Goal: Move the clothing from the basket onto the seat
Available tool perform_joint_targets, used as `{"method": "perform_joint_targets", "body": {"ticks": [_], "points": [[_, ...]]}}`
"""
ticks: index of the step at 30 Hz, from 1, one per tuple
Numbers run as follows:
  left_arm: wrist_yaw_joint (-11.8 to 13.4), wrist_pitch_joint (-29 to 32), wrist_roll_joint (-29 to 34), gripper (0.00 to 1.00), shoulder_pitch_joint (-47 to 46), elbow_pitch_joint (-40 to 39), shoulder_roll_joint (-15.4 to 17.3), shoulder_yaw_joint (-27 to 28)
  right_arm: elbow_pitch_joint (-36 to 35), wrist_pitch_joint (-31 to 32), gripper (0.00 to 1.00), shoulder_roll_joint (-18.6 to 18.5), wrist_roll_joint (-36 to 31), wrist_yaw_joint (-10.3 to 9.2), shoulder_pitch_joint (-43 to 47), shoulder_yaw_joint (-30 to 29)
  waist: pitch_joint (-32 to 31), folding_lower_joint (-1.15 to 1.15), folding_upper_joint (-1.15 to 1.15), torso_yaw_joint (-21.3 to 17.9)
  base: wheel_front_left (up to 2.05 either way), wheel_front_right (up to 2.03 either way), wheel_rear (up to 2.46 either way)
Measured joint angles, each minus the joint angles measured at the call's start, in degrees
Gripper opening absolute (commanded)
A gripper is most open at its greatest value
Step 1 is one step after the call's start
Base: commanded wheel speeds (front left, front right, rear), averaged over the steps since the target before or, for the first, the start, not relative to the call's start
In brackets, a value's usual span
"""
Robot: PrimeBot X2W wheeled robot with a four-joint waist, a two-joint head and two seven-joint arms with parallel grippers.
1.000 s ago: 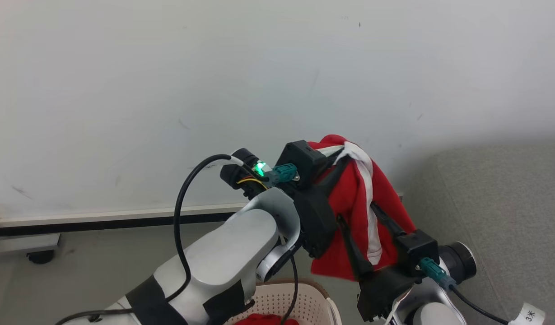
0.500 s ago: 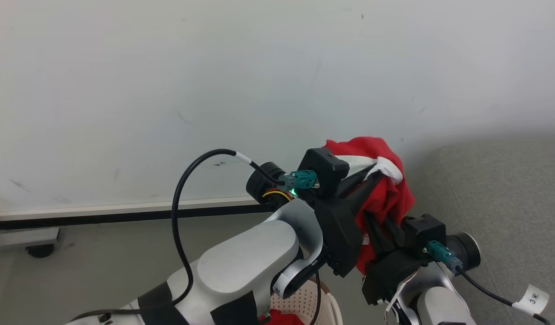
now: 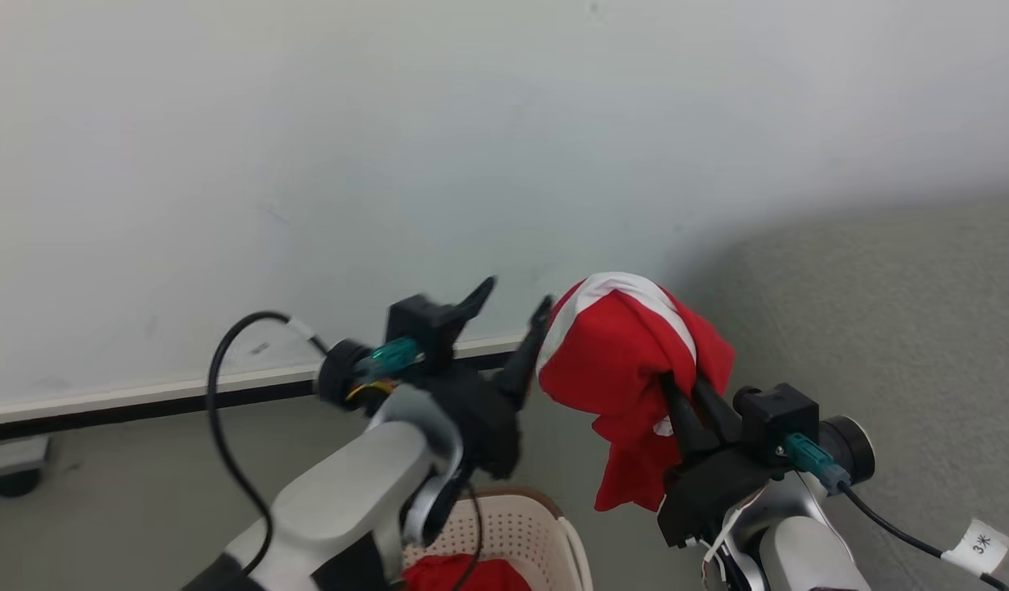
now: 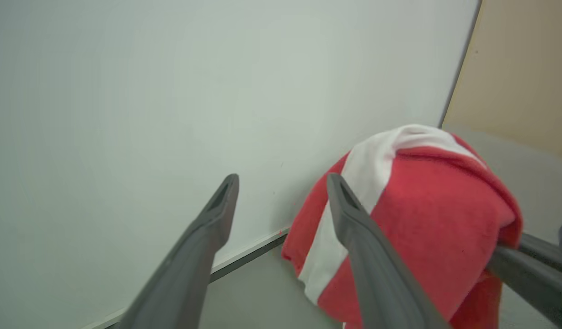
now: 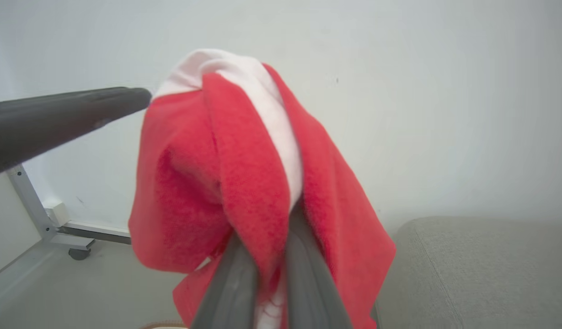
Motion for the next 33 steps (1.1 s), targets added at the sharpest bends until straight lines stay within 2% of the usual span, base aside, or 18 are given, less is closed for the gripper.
{"method": "perform_joint_targets", "body": {"ticks": [1,5,9,15,21,26,33], "points": [[-0.2,-1.2,0.9,1.0,2.3,0.7,1.4,1.5,-0.3,0.2,0.0,0.0,0.0,0.0,-0.2,0.0,0.4,0.0,0.0,-1.4,0.0,0.0,0.0],[0.2,-1.6,3.2,1.0,6.4,0.0,3.4,5.0,-0.4,0.5,0.0,0.0,-0.1,0.0,-1.0,0.2,1.2,0.0,0.0,-3.8,0.0,0.0,0.0],[0.9,-1.7,7.8,1.0,12.7,-4.4,6.9,11.6,-0.4,0.6,0.0,0.0,0.5,0.0,-2.6,1.2,2.5,0.0,0.0,-7.5,0.0,0.0,0.0],[0.3,-1.7,12.5,1.0,20.1,-11.1,12.2,16.9,2.1,-0.3,0.0,-1.3,4.3,0.01,-9.5,3.1,5.8,0.0,0.0,-13.4,0.0,0.0,0.0],[1.1,-1.7,16.3,1.0,24.1,-19.8,18.5,19.5,7.9,-3.1,0.0,-4.4,13.2,0.01,-20.9,2.8,12.2,0.01,0.0,-17.8,0.0,0.0,0.0],[2.1,-1.0,18.4,1.0,26.1,-27.0,24.4,19.5,13.7,-6.6,0.0,-7.9,19.6,0.0,-31.5,0.2,19.0,0.01,0.0,-20.6,0.0,0.0,0.0],[4.0,2.5,21.4,1.0,27.8,-38.2,32.6,19.9,21.2,-9.9,0.0,-13.2,23.1,0.0,-42.4,-5.0,29.2,0.02,0.01,-23.1,0.0,0.0,0.0]]}}
